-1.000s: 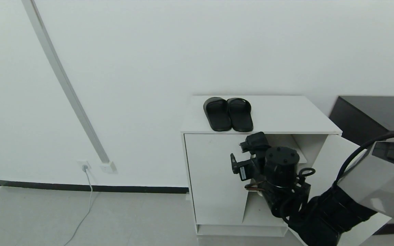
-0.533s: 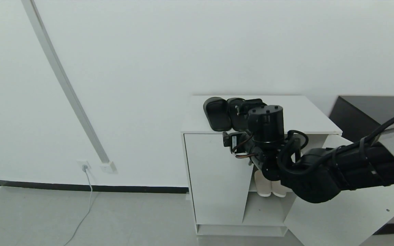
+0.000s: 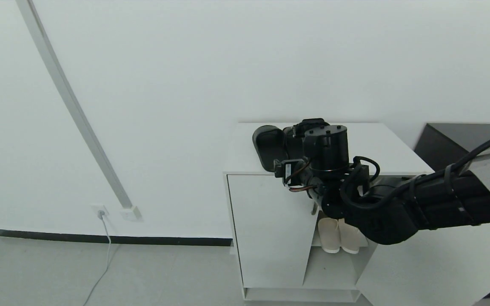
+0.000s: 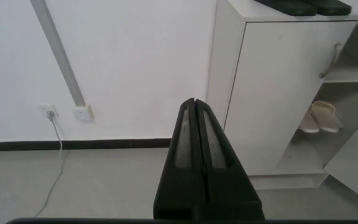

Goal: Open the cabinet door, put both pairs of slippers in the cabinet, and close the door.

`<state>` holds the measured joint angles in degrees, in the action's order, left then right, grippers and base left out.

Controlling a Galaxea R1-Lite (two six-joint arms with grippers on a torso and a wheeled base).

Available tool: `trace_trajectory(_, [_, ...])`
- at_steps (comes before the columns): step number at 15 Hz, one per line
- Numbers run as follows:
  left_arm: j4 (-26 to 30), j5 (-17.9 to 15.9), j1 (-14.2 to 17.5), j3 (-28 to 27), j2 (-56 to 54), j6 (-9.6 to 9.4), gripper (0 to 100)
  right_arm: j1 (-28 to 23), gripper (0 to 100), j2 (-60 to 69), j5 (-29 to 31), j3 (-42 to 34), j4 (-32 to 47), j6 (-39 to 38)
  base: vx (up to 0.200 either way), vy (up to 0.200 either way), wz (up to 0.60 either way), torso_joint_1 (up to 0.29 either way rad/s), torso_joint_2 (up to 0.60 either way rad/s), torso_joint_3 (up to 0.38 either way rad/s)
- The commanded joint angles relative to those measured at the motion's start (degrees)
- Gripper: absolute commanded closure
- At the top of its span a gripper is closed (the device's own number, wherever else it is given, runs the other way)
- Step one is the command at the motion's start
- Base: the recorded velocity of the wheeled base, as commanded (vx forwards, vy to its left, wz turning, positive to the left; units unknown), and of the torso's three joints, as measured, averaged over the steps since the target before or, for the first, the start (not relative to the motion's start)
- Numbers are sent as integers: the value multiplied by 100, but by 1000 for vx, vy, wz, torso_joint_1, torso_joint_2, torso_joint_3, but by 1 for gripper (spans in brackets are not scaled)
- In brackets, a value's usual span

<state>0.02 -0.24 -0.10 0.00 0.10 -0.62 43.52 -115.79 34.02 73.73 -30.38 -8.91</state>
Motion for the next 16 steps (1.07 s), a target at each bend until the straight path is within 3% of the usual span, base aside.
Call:
trace_trajectory(1, [-2,-2,-8,0,-1,1,100,7,0,-102,-1,1,-12,-14,200,0,0,22,2,-12])
trace_trajectory(8, [-2,-2,1,0,-1,1,100,7,0,-348,-54,-52,-109,3,200,0,0,4,3,2])
trace_trajectory(16, [-2,-2,1,0,-1,9,100,-125,0,-805,-203,423,-109,-5,0,0,0,0,0,0])
